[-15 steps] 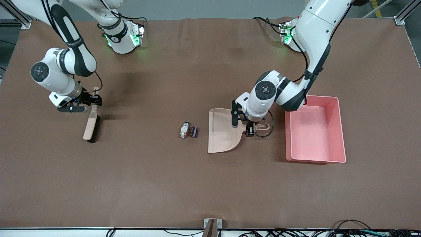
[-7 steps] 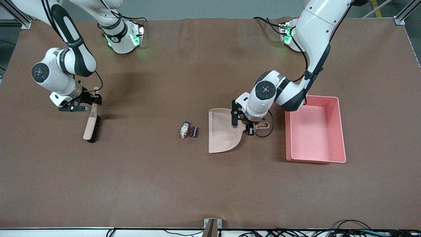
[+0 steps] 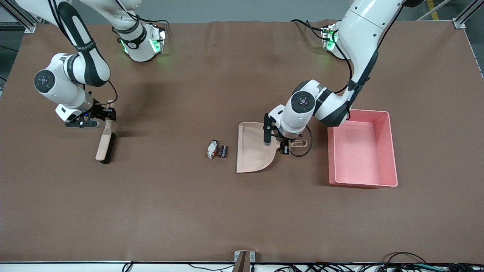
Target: Clean e-waste and dump in bin
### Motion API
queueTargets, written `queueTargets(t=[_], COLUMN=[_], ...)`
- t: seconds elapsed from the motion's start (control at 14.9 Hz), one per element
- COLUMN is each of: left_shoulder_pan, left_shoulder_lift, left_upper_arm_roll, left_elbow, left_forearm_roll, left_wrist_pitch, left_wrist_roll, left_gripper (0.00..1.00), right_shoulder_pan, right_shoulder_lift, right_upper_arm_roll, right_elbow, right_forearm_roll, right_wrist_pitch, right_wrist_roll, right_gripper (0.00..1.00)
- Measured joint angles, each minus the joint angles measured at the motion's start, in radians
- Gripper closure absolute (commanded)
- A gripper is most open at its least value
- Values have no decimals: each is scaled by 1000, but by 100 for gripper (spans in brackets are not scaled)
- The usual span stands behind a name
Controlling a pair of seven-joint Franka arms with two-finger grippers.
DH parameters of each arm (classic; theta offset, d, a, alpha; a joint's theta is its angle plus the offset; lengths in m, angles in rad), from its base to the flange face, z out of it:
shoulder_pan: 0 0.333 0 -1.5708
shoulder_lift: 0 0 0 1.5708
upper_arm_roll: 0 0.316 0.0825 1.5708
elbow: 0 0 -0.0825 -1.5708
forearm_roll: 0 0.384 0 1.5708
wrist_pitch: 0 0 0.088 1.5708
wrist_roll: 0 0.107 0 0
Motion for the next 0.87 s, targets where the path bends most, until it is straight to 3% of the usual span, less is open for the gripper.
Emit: queueTargets(t=[0.67,0.87], left_shoulder_pan=[-20,-21], left_shoulder_lift=[2,15], left_upper_arm_roll=[0,2], left_elbow=[66,75], left_forearm_roll=[0,0], left_wrist_pitch=[-116,-117], left_wrist_roll=[0,0], left_gripper=[82,82], right_shoulder_pan=[2,4], right_shoulder_lift=[-41,-41], right_upper_arm_roll=[2,3], right_elbow=[-45,-45], right_forearm_roll=[0,0], right_wrist_pitch=[30,42], right_wrist_roll=[0,0], right_gripper=[58,64])
